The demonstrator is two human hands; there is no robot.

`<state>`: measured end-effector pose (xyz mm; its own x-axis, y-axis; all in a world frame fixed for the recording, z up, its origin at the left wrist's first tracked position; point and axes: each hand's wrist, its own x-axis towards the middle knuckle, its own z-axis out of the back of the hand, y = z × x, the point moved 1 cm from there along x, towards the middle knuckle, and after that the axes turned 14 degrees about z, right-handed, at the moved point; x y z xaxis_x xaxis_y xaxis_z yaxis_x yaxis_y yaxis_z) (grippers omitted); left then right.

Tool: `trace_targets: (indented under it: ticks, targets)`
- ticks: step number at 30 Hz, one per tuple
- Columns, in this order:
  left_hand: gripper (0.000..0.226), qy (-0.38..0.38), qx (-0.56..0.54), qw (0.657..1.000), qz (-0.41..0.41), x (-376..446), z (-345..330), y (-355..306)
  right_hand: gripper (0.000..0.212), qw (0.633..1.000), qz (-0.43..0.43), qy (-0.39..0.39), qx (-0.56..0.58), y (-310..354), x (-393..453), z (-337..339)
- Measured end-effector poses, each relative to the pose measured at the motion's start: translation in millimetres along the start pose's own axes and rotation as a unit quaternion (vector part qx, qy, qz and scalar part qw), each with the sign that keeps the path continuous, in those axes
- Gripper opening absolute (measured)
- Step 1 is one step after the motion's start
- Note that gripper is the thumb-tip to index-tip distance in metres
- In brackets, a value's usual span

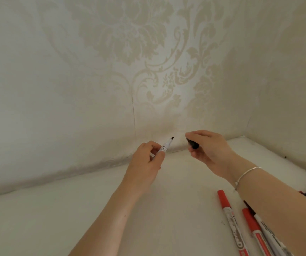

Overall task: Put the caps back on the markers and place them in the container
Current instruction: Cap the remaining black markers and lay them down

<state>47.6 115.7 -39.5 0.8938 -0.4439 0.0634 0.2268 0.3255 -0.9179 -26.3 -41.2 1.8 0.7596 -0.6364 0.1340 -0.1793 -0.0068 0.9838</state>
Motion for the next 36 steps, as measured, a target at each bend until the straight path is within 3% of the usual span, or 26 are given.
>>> trace_targets:
  ticks: [4,12,18,28,36]
  targets:
    - [0.008,0.003,0.008,1.0,0.004,-2,-1,0,0.027,1.0,-0.003,0.02,0.017,1,2,-4]
    - [0.009,0.016,-0.022,1.0,0.011,-3,-1,-1,0.013,0.998,0.007,-0.007,0.058,2,10,-7]
    - [0.008,0.024,-0.012,1.0,0.008,-4,-2,-2,0.029,0.997,0.023,-0.027,0.067,2,10,-9]
    - [0.005,0.034,0.002,0.999,-0.008,-6,-2,-2,0.033,0.995,0.068,0.016,-0.065,3,7,-18]
    - [0.006,0.034,0.034,0.998,-0.042,-7,-3,1,0.021,0.986,0.106,0.041,-0.121,7,5,-27]
